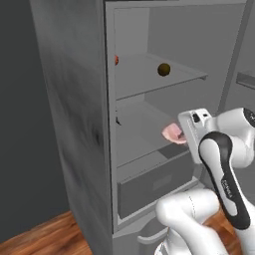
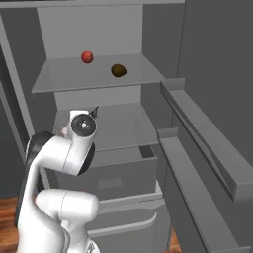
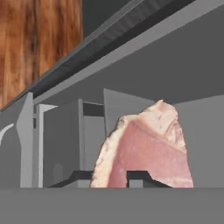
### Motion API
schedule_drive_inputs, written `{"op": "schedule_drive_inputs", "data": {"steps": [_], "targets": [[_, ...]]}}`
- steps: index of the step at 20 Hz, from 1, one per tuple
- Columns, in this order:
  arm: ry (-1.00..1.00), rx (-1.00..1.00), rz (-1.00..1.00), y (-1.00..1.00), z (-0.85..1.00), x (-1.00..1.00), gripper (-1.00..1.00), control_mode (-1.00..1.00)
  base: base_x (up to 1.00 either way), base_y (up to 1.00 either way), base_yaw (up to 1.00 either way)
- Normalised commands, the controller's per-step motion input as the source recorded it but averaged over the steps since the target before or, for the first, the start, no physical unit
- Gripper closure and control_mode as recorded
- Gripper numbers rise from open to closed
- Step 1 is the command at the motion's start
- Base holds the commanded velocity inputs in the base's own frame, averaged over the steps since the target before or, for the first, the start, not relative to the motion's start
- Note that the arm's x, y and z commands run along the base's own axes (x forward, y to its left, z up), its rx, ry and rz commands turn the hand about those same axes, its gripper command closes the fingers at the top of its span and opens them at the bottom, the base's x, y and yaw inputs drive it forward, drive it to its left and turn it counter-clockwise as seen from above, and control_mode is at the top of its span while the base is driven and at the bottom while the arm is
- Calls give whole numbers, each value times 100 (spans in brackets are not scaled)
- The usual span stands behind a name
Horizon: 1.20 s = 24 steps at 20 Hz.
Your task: Transport the steak and avocado to the fridge. Place the steak on the rack containing meat and place the avocado on the rack containing the vegetable, ensuring meats and vegetables are on different racks.
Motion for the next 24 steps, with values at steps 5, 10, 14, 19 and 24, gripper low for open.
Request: {"op": "schedule_drive_inputs", "data": {"steps": [5, 10, 14, 19, 24], "targets": [[11, 3, 0, 0, -100, 100, 100, -100, 0, 0, 0], [16, 9, 0, -5, -67, 88, 100, -100, 0, 0, 0], [16, 4, 0, -1, -24, 79, 100, -100, 0, 0, 0], [13, 0, 0, 0, -32, 83, 100, -100, 0, 0, 0], [2, 0, 0, 0, -36, 80, 100, -100, 0, 0, 0]]}}
